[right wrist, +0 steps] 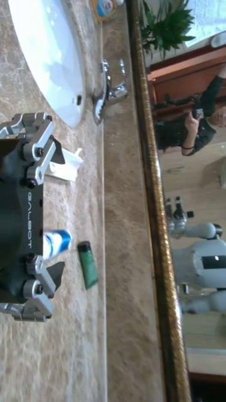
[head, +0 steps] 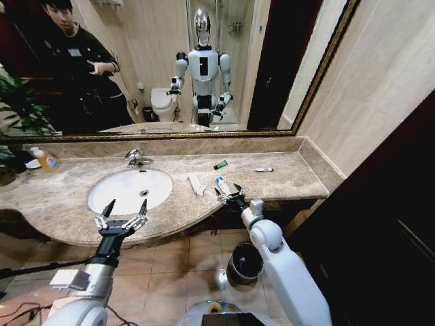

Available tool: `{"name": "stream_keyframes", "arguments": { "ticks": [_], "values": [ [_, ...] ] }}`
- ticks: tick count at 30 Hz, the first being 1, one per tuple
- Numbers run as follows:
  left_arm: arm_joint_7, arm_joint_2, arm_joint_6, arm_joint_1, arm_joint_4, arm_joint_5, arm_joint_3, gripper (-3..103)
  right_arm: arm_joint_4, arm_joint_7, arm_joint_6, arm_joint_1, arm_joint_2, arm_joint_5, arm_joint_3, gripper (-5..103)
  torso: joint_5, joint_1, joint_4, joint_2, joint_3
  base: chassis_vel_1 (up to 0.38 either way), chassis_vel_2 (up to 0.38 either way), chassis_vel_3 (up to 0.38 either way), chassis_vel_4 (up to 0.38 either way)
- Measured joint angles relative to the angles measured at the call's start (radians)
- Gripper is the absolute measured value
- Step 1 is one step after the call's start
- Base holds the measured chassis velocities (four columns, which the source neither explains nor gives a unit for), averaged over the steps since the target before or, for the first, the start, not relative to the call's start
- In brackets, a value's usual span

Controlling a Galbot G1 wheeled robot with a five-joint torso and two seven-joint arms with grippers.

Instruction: Pick up the trash from the sink and place it in the trash bin.

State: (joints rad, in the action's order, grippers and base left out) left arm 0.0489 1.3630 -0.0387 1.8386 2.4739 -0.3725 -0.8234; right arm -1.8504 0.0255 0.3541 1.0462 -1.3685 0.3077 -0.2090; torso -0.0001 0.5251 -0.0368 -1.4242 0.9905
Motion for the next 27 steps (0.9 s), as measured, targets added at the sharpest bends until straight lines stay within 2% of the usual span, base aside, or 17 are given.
{"name": "stream_keyframes", "arguments": {
  "ticks": [9,15,17,19,22,25,26,27],
  "values": [
    [0.000,0.000,0.000,0.000,0.000,0.000,0.000,100,0.121,-0.014,0.000,-0.065,-0.045,-0.015,0.022,100,0.0000,0.000,0.0000,0.000,0.000,0.000,0.000,0.000,0.000],
    [0.000,0.000,0.000,0.000,0.000,0.000,0.000,100,0.174,-0.015,-0.006,-0.089,-0.049,-0.017,0.006,100,0.0001,0.000,0.0000,0.000,0.000,0.000,0.000,0.000,0.000],
    [0.000,0.000,0.000,0.000,0.000,0.000,0.000,100,0.179,-0.015,-0.007,-0.090,-0.049,-0.017,0.004,103,0.0001,0.000,0.0000,0.000,0.000,0.000,0.000,0.000,0.000],
    [0.000,0.000,0.000,0.000,0.000,0.000,0.000,100,0.186,-0.014,-0.011,-0.091,-0.048,-0.015,0.002,96,0.0001,0.000,0.0000,0.000,0.000,0.000,0.000,0.000,0.000],
    [0.000,0.000,0.000,0.000,0.000,0.000,0.000,100,0.190,-0.015,-0.015,-0.092,-0.048,-0.015,0.001,91,0.0001,0.000,0.0000,0.000,0.000,0.000,0.000,0.000,0.000],
    [0.000,0.000,0.000,0.000,0.000,0.000,0.000,100,0.192,-0.017,-0.018,-0.092,-0.048,-0.015,0.002,76,0.0001,0.000,0.0000,0.000,0.000,0.000,0.000,0.000,0.000],
    [0.000,0.000,0.000,0.000,0.000,0.000,0.000,100,0.192,-0.017,-0.018,-0.092,-0.048,-0.015,0.002,76,0.0001,0.000,0.0000,0.000,0.000,0.000,0.000,0.000,0.000],
    [0.000,0.000,0.000,0.000,0.000,0.000,0.000,100,0.192,-0.019,-0.018,-0.092,-0.048,-0.015,0.002,70,0.0001,0.000,0.0000,0.000,0.000,0.000,0.000,0.000,0.000]
  ]
}}
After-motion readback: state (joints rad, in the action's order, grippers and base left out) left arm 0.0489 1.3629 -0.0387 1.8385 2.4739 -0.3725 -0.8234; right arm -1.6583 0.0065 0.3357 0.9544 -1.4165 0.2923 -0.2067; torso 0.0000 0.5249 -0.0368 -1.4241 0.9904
